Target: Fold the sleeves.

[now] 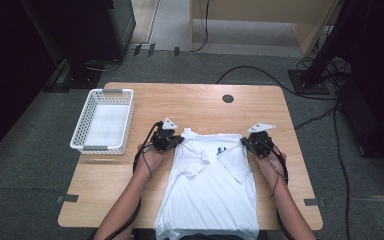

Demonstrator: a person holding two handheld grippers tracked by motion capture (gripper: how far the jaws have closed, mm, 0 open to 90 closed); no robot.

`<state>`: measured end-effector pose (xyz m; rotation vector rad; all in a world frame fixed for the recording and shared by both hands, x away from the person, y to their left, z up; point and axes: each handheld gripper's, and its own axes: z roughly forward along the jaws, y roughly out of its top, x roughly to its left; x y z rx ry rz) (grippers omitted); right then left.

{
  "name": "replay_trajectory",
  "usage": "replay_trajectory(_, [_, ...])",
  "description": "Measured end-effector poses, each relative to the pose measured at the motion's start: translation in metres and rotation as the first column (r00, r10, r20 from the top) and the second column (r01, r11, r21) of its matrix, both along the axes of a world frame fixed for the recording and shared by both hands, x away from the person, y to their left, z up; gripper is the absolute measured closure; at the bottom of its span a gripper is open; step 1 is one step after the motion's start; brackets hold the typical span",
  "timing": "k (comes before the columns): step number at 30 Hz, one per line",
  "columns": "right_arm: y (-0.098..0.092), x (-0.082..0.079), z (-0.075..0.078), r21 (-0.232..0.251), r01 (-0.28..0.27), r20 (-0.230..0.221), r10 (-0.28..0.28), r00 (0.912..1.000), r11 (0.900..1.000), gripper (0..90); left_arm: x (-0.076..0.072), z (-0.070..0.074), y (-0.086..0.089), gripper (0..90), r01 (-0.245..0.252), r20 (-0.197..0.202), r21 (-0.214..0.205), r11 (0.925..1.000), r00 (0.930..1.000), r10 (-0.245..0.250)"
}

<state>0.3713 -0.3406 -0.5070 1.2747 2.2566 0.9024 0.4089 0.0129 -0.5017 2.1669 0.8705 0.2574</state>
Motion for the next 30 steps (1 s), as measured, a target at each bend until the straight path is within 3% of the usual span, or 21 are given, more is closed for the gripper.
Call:
replay_trajectory(4, [-0.001,0.001,0.001,-0.002,0.006,0.006,-0.006,1.0000,1.0000,89.1,0.001,0.002,0.003,87.5,0.002,-0.015,-0.018,0.9998,0.9999,-0.002])
replay_trajectory(10, [0.000,0.004,0.001,-0.015,-0.001,0.006,0.001,1.0000,0.9999,88.4,0.004,0.000,0.005,85.3,-0.007,-0.024,0.003,1.0000,0.9997,0.007])
replay_trajectory(18, [0.000,0.006,-0.002,-0.031,0.000,0.001,0.000,1.0000,0.9995,88.3,0.008,0.000,0.015,90.0,-0.036,-0.028,-0.002,0.9994,0.9990,0.036])
replay_trajectory(21, [-0.003,0.007,-0.002,-0.027,0.009,0.001,-0.009,1.0000,0.9996,87.9,0.009,0.000,0.019,89.9,-0.056,-0.012,0.034,0.9979,0.9984,0.056])
replay_trajectory(22, [-0.003,0.007,-0.002,-0.031,0.009,0.001,-0.009,1.0000,0.9995,87.5,0.010,0.000,0.021,89.1,-0.063,-0.018,0.027,0.9976,0.9978,0.064])
replay_trajectory(25, [-0.005,0.007,0.000,-0.027,0.012,0.006,-0.012,0.9999,0.9995,81.0,0.012,0.002,0.024,82.4,-0.068,-0.018,0.024,0.9974,0.9975,0.069])
replay_trajectory(30, [-0.007,0.010,0.006,0.025,-0.003,0.028,0.002,0.9996,0.9997,69.1,0.017,0.007,0.022,74.3,-0.060,-0.018,0.004,0.9982,0.9980,0.061])
